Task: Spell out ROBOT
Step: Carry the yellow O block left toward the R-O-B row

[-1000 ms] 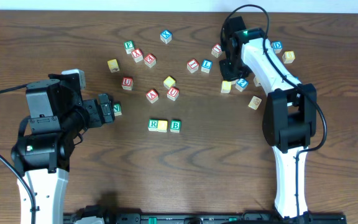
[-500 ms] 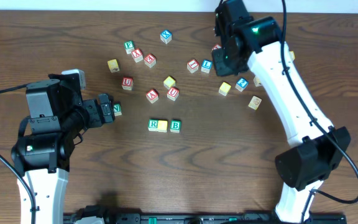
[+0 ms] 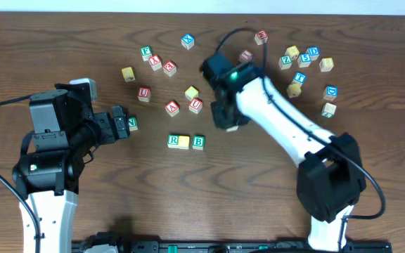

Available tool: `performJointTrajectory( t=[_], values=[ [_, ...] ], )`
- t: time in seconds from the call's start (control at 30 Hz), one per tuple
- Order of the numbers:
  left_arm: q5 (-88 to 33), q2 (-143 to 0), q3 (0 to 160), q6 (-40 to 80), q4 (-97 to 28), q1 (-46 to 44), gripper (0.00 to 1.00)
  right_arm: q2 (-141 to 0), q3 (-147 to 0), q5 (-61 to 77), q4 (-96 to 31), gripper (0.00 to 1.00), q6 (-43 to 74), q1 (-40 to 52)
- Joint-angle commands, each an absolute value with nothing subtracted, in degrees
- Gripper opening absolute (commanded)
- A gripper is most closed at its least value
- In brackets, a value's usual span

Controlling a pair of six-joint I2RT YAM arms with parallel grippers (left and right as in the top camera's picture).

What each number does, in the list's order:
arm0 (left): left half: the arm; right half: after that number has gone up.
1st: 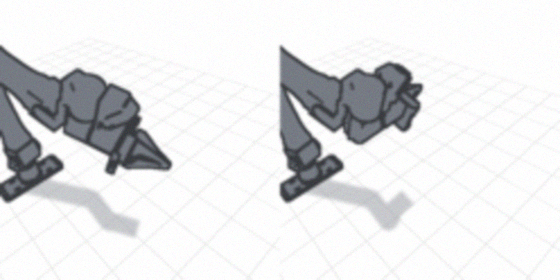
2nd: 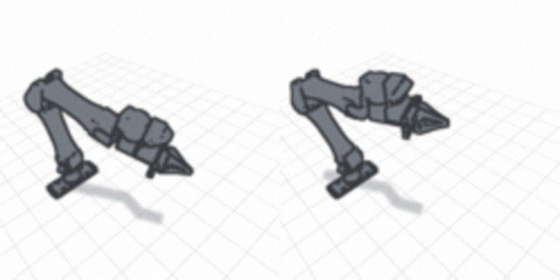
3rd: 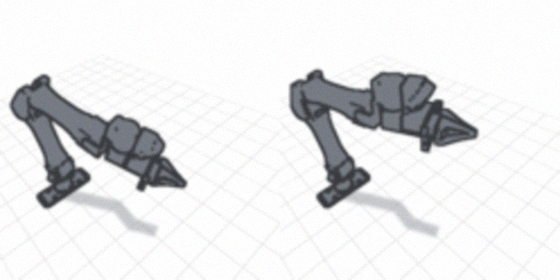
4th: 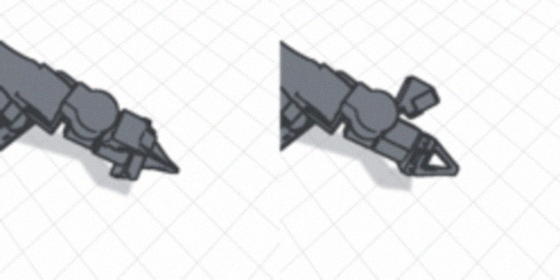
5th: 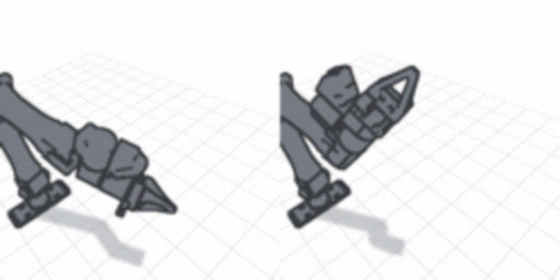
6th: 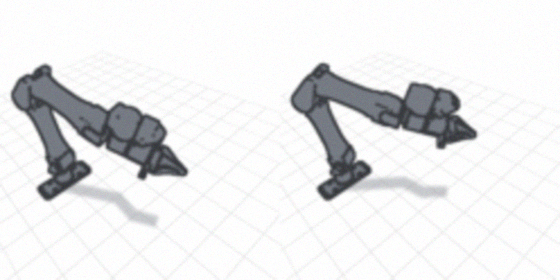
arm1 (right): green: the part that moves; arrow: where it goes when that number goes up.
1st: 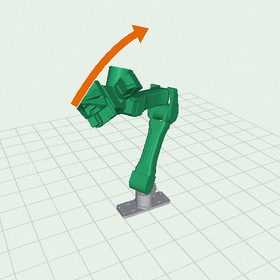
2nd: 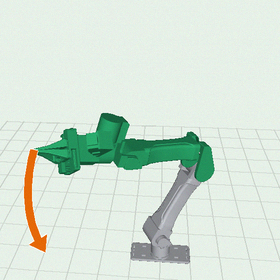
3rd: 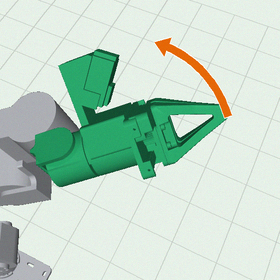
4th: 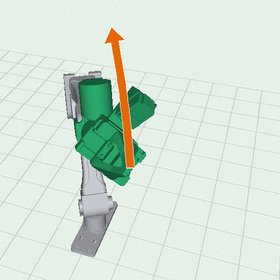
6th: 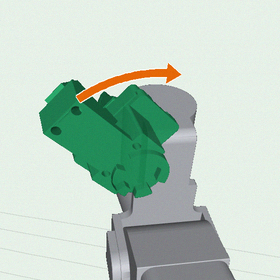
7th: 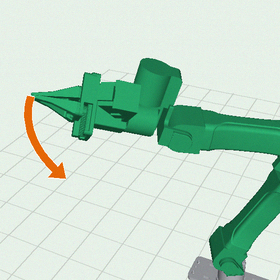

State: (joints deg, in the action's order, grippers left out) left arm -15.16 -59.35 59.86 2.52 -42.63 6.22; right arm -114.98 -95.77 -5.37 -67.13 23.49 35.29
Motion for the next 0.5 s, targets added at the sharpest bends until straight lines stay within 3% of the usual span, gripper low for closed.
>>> performJointTrajectory(
  t=[0.0, 0.47],
  values=[
    [-15.86, -59.20, 61.10, 1.74, -42.61, 6.46, 0.98, -115.18, -90.76, -5.87, -63.48, 0.01, 28.97, 38.79],
    [-15.84, -59.22, 61.10, 1.74, -42.61, 6.46, 0.98, -115.18, -85.19, -9.50, -56.31, 0.01, 36.45, 45.76]
  ],
)
